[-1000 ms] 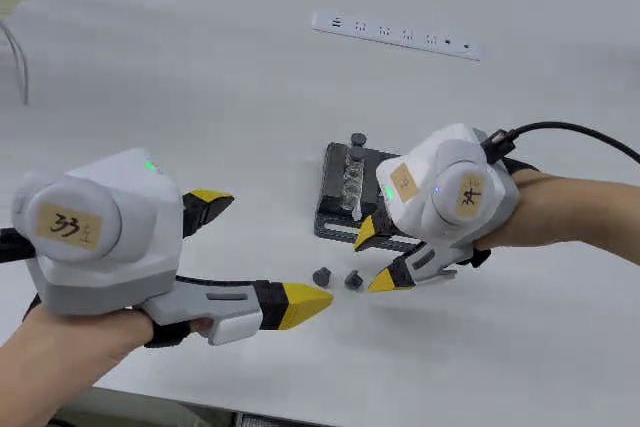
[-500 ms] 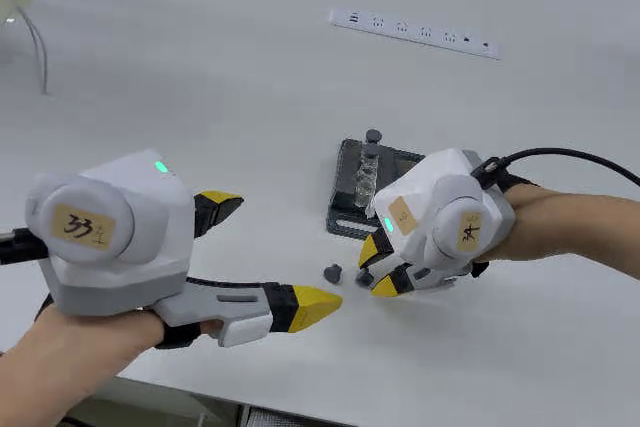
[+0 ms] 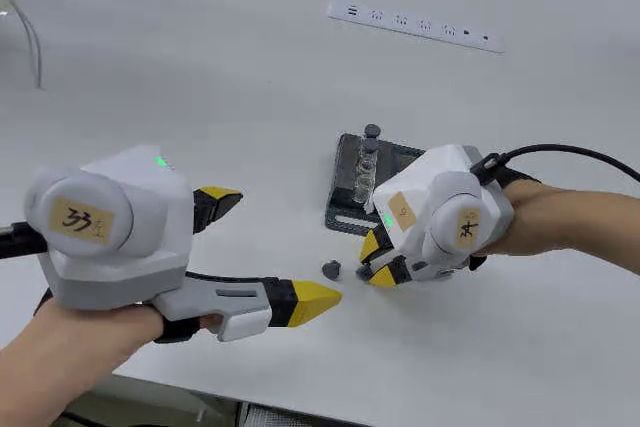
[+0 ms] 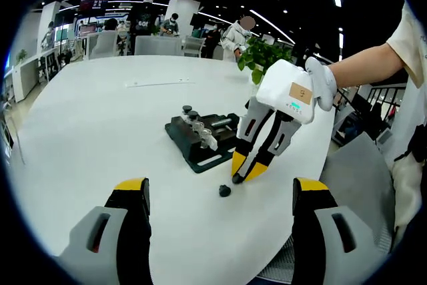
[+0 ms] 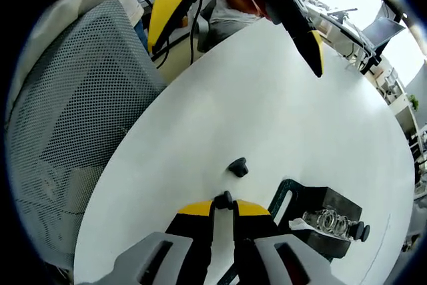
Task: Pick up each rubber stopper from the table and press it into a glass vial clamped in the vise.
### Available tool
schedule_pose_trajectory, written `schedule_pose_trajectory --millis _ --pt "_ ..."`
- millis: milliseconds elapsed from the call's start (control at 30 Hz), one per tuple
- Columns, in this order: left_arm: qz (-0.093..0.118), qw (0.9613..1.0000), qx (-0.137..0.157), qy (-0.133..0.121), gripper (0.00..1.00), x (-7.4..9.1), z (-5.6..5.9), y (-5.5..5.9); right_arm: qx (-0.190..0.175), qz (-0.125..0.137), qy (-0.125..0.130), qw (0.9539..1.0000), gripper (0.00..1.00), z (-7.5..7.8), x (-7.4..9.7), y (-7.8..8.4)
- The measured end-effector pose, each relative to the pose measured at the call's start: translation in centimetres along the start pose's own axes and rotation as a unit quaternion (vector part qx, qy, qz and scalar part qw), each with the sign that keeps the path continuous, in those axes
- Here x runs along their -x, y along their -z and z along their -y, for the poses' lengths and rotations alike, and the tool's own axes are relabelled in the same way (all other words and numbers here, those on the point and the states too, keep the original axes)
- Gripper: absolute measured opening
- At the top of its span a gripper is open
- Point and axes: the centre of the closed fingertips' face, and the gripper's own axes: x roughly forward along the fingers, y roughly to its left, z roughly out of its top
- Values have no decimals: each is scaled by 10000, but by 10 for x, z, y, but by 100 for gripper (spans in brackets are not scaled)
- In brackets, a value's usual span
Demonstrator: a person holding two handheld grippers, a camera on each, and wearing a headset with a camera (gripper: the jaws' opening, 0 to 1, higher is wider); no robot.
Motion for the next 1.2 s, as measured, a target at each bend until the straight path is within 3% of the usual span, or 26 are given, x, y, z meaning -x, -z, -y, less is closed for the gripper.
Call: schedule_pose_trajectory --millis 667,767,933,1067,1133,1200 --pt "59 9998 194 68 86 -5 0 -3 -699 322 224 9968 5 2 2 -5" --pt "126 9994 292 134 86 -5 -1 -6 -911 507 372 9939 5 7 8 -7" --pt "122 9993 213 283 85 -6 4 -11 -1085 695 771 9887 5 17 25 -8" --pt "221 9978 380 505 81 -8 8 -20 -1141 832 1333 9810 5 29 50 -9" --pt "277 9964 455 652 77 -8 10 -25 -1169 885 1429 9788 5 28 61 -10" --pt "343 9949 585 750 74 -8 13 -33 -1108 921 1710 9747 5 31 76 -13"
